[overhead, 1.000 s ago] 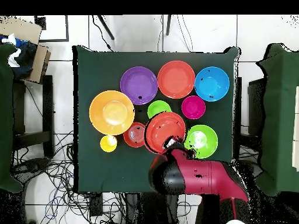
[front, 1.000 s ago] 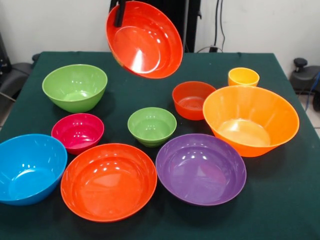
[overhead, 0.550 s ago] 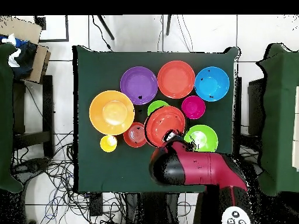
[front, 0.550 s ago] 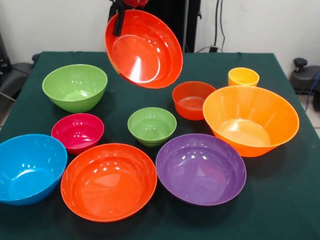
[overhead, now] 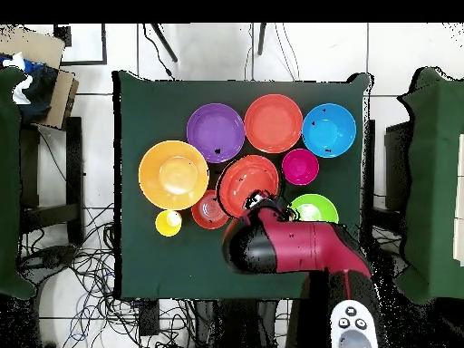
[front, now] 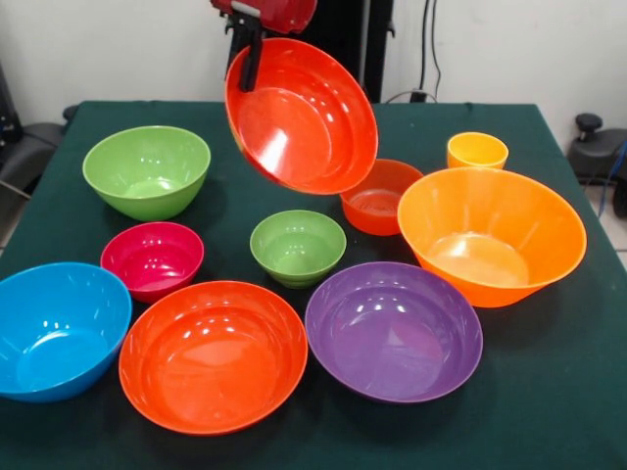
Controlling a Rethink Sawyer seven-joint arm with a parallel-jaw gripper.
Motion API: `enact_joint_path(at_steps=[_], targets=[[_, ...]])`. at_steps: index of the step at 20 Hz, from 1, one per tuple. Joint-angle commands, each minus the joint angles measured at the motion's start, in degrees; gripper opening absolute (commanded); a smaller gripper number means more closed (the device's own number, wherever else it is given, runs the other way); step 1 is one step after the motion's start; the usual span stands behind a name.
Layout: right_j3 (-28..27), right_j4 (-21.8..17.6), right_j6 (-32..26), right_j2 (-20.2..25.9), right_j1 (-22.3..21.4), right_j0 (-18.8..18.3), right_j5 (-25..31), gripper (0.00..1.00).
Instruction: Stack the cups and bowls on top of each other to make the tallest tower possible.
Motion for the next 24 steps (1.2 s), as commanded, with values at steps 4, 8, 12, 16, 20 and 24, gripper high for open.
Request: enact_joint_path(at_steps=[4, 8, 12, 16, 20, 24], targets=[[-5.23, 2.89, 1.58, 0.57, 2.64, 2.99, 7.65, 0.0], [-5.64, 3.46, 1.69, -0.18, 3.08, 3.5, 7.3, 0.0], [-6.1, 4.12, 2.08, -0.72, 3.39, 4.14, 7.29, 0.0], [-6.15, 4.91, 1.93, -1.02, 3.02, 4.4, 8.08, 0.0], [-7.77, 5.83, 1.78, -1.32, 3.41, 5.21, 9.56, 0.0], [-9.63, 6.2, 1.67, -1.93, 4.28, 6.21, 10.55, 0.0]])
